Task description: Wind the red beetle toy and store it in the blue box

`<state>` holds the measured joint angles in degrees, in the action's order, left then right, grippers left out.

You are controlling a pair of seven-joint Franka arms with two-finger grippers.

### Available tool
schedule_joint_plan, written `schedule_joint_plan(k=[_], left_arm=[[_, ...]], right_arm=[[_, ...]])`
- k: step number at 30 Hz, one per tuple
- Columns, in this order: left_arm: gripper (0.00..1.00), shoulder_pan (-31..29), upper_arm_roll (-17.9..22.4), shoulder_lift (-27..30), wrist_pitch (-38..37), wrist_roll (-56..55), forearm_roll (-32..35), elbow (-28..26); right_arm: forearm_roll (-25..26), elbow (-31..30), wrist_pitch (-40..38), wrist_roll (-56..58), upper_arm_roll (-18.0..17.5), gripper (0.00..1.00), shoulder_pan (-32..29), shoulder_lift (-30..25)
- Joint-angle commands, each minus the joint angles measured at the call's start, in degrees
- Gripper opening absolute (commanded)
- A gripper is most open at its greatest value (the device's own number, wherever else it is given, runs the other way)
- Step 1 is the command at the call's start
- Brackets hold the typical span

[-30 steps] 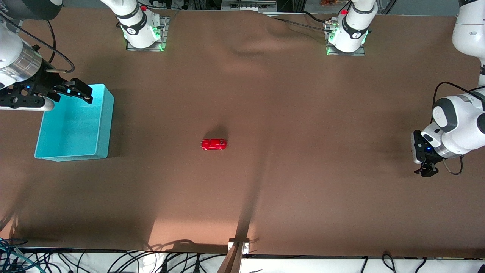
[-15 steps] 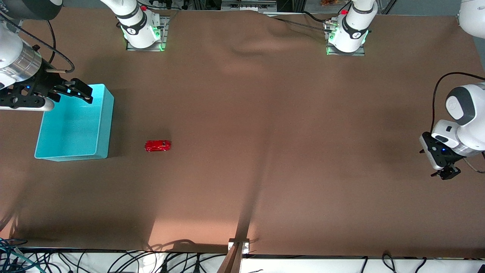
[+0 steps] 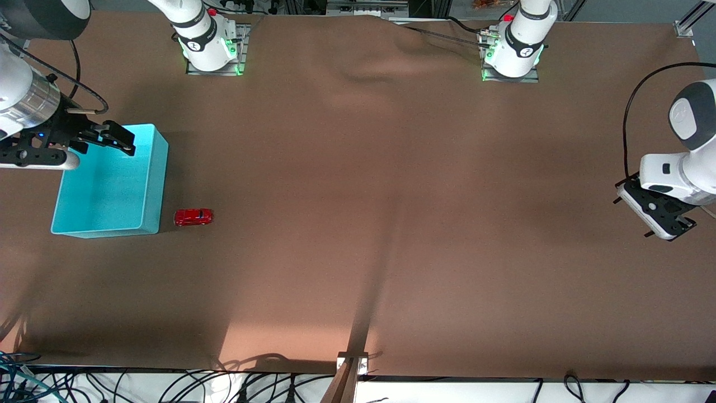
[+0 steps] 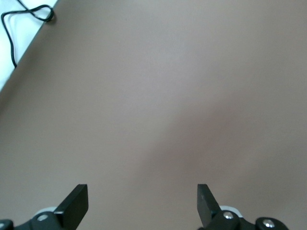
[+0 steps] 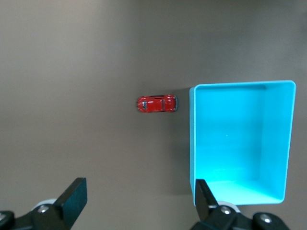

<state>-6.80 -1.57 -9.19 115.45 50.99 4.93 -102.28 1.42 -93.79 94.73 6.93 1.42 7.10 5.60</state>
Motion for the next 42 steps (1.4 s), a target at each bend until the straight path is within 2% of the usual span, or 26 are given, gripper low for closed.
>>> schedule_joint_plan(k=[1, 10, 13, 20, 23, 31, 37, 38, 42], left_arm=[[1.0, 5.6, 4.7, 4.5, -3.7, -10.5, -4.1, -1.3], [1.0, 9.4, 5.4, 9.2, -13.0, -33.4, -4.6, -1.0], [1.0, 9.6, 4.9, 10.1, -15.8, -37.9, -4.7, 0.0], [1.0, 9.2, 3.8, 9.8, -25.3, -44.9, -8.3, 7.3], [1.0, 8.9, 1.8, 9.5, -28.7, -49.5, -8.3, 10.7], [1.0, 7.9, -2.1, 8.1, -31.9, -57.8, -8.2, 15.4], [1.0, 7.8, -2.0, 7.2, -32.3, -57.6, -8.1, 16.4], [1.0, 7.8, -2.0, 6.8, -32.0, -57.5, -8.0, 16.4], [1.0, 7.8, -2.0, 6.7, -31.9, -57.5, -8.1, 16.3]], right_arm=[[-1.1, 0.8, -0.5, 15.9, 0.2, 1.0, -0.5, 3.1], [-1.1, 0.0, 0.5, 40.6, 0.8, 1.0, -3.6, 8.5], [-1.3, -1.6, 2.8, 47.9, 0.7, 1.0, -5.2, 10.3], [-2.5, -8.8, 13.5, 65.0, 0.7, 1.0, -7.7, 12.2], [-2.5, -12.4, 19.2, 71.0, 0.7, 1.0, -7.8, 12.6], [-2.5, -19.1, 31.9, 82.0, 0.5, 1.0, -7.7, 14.4], [-2.3, -20.3, 37.5, 85.8, -0.1, 1.0, -7.7, 16.9], [-2.4, -20.4, 41.3, 88.3, -1.3, 1.0, -7.7, 18.8], [-2.3, -20.5, 43.3, 89.3, -1.5, 1.0, -7.7, 20.1]])
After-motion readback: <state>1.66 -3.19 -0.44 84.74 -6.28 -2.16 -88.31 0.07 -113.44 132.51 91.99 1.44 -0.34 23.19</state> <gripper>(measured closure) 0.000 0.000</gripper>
